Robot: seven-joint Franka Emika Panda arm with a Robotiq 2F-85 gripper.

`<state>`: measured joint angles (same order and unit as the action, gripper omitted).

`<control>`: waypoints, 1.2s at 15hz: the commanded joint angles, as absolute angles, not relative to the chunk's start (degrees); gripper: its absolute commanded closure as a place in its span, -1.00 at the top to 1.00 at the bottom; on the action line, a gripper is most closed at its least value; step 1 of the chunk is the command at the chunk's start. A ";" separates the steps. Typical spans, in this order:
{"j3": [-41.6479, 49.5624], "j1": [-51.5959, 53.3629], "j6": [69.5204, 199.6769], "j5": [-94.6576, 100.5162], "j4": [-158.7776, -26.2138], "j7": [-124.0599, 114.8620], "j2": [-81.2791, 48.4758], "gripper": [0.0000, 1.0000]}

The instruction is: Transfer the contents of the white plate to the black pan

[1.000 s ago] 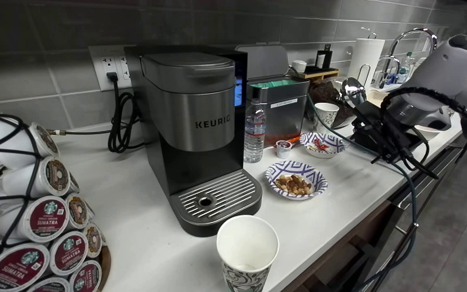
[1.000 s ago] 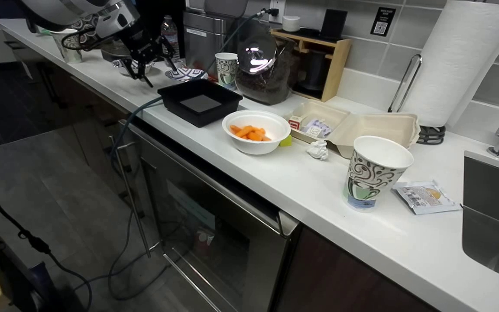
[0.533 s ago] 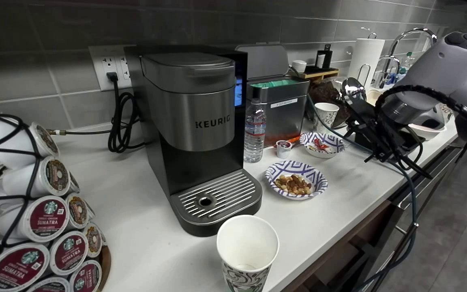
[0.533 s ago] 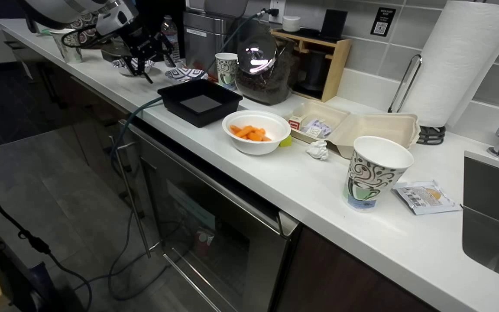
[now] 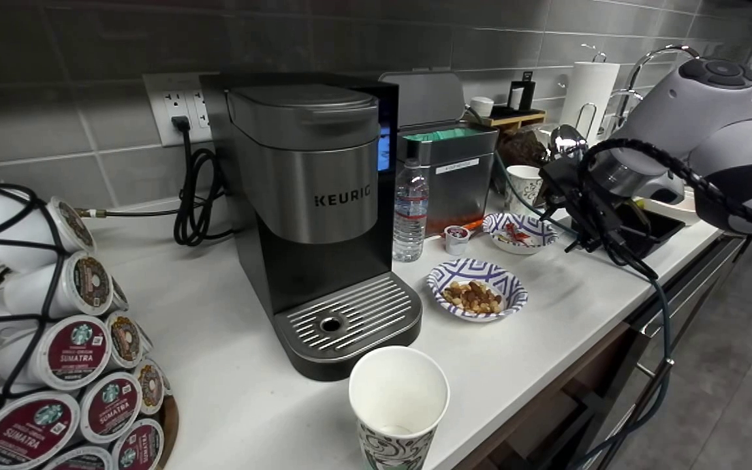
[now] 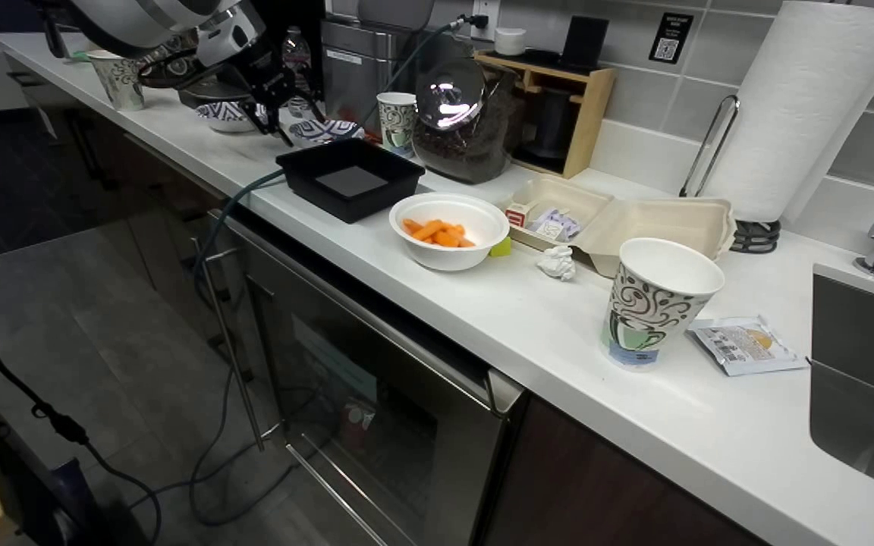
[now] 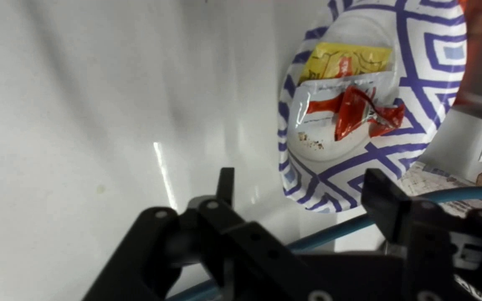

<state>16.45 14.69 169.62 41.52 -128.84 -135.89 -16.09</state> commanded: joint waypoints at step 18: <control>-10.10 -6.14 178.15 18.75 -142.21 -97.49 -6.06 -0.99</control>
<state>-2.37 0.73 177.82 23.54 -134.84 -105.27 -12.50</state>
